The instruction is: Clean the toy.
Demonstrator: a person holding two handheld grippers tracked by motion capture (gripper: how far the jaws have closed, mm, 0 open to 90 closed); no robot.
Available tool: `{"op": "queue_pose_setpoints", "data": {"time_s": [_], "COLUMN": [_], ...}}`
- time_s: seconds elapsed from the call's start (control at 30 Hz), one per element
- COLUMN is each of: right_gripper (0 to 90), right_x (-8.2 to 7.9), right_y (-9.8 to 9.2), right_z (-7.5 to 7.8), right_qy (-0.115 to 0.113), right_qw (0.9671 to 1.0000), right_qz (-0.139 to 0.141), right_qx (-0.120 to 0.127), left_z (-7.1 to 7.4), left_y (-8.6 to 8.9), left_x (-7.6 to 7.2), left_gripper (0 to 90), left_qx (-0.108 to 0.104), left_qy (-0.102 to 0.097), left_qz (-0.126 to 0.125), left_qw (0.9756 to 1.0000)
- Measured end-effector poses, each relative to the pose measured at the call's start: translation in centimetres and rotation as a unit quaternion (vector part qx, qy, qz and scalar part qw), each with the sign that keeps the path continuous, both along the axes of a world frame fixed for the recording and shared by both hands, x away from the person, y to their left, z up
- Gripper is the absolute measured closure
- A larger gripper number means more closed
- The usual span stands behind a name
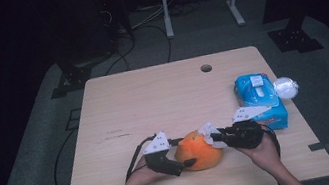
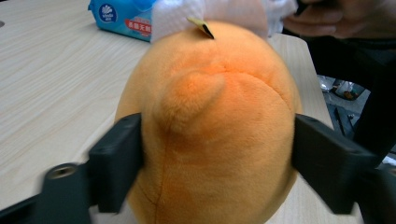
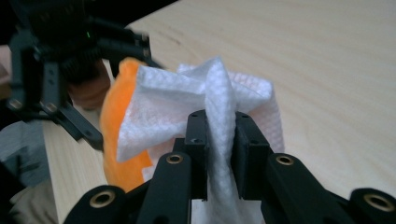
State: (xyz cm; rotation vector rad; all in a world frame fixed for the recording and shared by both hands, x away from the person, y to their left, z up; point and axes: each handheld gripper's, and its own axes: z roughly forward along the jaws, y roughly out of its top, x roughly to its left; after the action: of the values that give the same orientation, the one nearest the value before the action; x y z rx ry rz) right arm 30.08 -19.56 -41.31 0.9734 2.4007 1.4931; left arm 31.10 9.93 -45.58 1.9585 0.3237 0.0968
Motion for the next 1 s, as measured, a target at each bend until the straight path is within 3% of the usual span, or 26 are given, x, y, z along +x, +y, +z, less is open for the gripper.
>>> {"op": "queue_pose_setpoints", "data": {"time_s": [0.1,0.13,0.17,0.23,0.3,0.37,0.47,0.53,0.6,0.67,0.73,0.77,0.87,0.9,0.97,1.0], "right_gripper": [76.9,76.9,76.9,77.0,77.2,77.4,77.4,77.4,77.4,77.7,78.0,78.0,77.9,77.9,77.8,77.8], "right_x": [-0.7,-0.7,-0.6,0.1,0.6,0.5,-0.4,-0.5,-0.2,0.1,0.1,-0.6,-1.2,-1.1,-0.5,-0.3], "right_y": [0.6,0.9,1.0,0.6,-0.2,-0.5,0.5,1.1,1.1,0.5,0.3,0.6,1.8,2.0,1.9,1.8], "right_z": [0.9,1.0,0.8,0.2,0.0,0.4,1.7,1.8,1.2,0.6,0.7,1.9,2.8,2.5,1.3,0.6], "right_qy": [-0.025,-0.031,-0.033,-0.02,-0.009,-0.014,-0.036,-0.046,-0.039,-0.025,-0.02,-0.035,-0.058,-0.058,-0.038,-0.029], "right_qw": [0.9996,0.9995,0.9994,0.9998,0.9998,0.9995,0.999,0.9989,0.9992,0.9996,0.9995,0.9984,0.9979,0.9982,0.9992,0.9995], "right_qz": [0.004,0.007,0.005,-0.001,-0.02,-0.027,-0.007,0.001,-0.001,-0.014,-0.017,-0.004,0.013,0.013,0.014,0.013], "right_qx": [0.01,0.001,-0.008,-0.002,0.0,0.008,0.026,0.01,0.004,0.005,0.019,0.045,0.024,0.009,0.009,0.006], "left_z": [0.2,0.4,0.6,1.1,1.4,1.6,2.0,2.5,3.0,3.3,3.4,3.5,3.6,3.6,3.4,2.8], "left_y": [-0.1,-0.2,-0.2,-0.3,-0.5,-0.6,-0.9,-0.8,-0.3,-0.2,-0.4,-1.1,-1.5,-1.4,-1.4,-1.3], "left_x": [-0.1,-0.1,-0.2,-0.2,-0.3,-0.4,-0.7,-0.8,-0.8,-0.9,-1.0,-1.4,-1.6,-1.5,-1.5,-1.2], "left_gripper": [30.4,32.6,35.6,40.2,40.8,41.0,41.2,41.5,41.8,41.8,41.8,41.7,41.3,40.3,32.2,23.8], "left_qx": [-0.003,-0.003,-0.004,-0.003,-0.009,-0.007,-0.001,0.001,-0.008,-0.022,-0.015,-0.002,0.004,0.011,0.014,0.001], "left_qy": [-0.008,-0.01,-0.015,-0.025,-0.026,-0.03,-0.043,-0.051,-0.048,-0.032,-0.037,-0.048,-0.057,-0.057,-0.053,-0.025], "left_qz": [0.005,0.01,0.018,0.027,0.028,0.025,0.022,0.024,0.032,0.039,0.036,0.031,0.024,0.025,0.026,0.024], "left_qw": [1.0,0.9999,0.9997,0.9993,0.9992,0.9992,0.9988,0.9984,0.9983,0.9985,0.9985,0.9983,0.998,0.998,0.9981,0.9994]}}
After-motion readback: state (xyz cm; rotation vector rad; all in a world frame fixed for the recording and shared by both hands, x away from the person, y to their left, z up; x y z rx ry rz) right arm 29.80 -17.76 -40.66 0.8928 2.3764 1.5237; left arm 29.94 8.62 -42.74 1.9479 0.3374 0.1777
